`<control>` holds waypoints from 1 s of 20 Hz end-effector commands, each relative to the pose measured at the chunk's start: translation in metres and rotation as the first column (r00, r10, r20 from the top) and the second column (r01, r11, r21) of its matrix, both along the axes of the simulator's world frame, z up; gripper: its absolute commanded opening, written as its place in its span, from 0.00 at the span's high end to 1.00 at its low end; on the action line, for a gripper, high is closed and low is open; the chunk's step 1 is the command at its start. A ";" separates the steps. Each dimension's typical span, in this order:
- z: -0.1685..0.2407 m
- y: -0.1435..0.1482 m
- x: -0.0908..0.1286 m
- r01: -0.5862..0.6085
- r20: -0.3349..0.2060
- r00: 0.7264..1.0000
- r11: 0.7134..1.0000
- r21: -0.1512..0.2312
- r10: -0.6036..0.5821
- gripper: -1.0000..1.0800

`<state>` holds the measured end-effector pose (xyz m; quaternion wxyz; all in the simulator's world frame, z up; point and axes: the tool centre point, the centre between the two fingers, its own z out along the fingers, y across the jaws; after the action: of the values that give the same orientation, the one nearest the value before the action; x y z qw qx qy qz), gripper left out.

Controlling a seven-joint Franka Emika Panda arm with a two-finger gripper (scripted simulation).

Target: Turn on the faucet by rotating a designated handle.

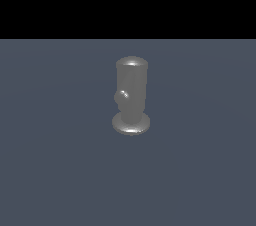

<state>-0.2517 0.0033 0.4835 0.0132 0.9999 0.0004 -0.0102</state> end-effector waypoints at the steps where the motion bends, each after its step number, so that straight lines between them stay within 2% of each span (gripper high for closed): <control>1: 0.000 0.000 0.000 0.000 0.000 1.000 1.000 0.000 0.000 1.00; 10: -0.019 0.003 0.001 0.007 0.002 1.000 1.000 0.002 -0.007 1.00; 20: -0.085 0.016 0.005 0.029 0.007 1.000 1.000 0.008 -0.029 1.00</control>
<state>-0.2476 0.0166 0.4109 0.0097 0.9999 -0.0120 -0.0074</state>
